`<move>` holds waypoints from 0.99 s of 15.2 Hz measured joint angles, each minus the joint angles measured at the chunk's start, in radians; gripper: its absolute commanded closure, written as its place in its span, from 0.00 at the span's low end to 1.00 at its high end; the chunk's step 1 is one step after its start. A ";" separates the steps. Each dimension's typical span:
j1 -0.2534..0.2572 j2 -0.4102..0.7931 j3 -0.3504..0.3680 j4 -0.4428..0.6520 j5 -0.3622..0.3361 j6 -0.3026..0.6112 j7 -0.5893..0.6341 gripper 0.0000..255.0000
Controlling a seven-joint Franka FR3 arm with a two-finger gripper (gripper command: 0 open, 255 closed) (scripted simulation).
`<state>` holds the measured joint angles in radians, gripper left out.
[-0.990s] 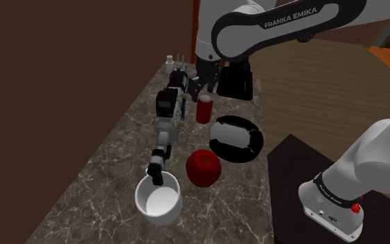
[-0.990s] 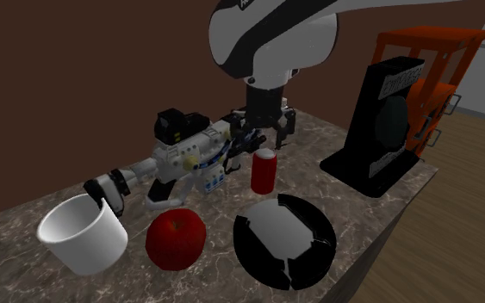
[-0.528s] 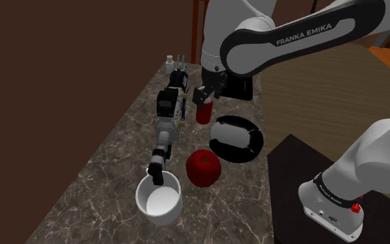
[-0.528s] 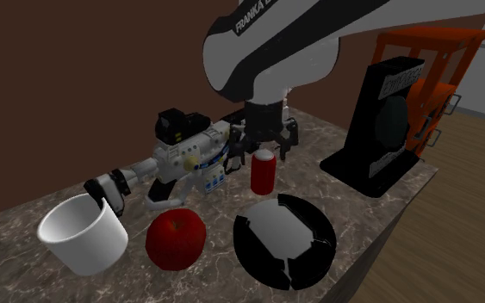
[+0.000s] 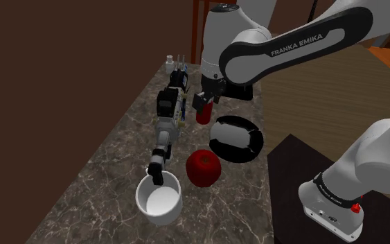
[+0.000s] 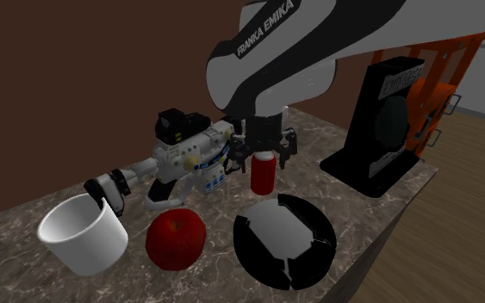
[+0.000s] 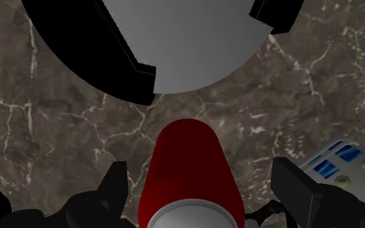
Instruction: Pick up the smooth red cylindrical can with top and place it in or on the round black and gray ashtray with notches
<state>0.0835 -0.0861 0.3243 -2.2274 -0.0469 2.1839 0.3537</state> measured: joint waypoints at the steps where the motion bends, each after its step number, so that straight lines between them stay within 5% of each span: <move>1: 0.000 0.000 0.000 0.000 0.000 0.000 0.000 0.00; 2: 0.000 0.000 0.000 0.000 0.000 0.001 0.000 0.00; 3: 0.000 0.000 0.000 0.000 0.000 0.001 0.000 1.00; 15: 0.000 -0.006 -0.001 0.011 0.003 -0.016 -0.004 1.00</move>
<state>0.0832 -0.0921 0.3232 -2.2169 -0.0442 2.1680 0.3502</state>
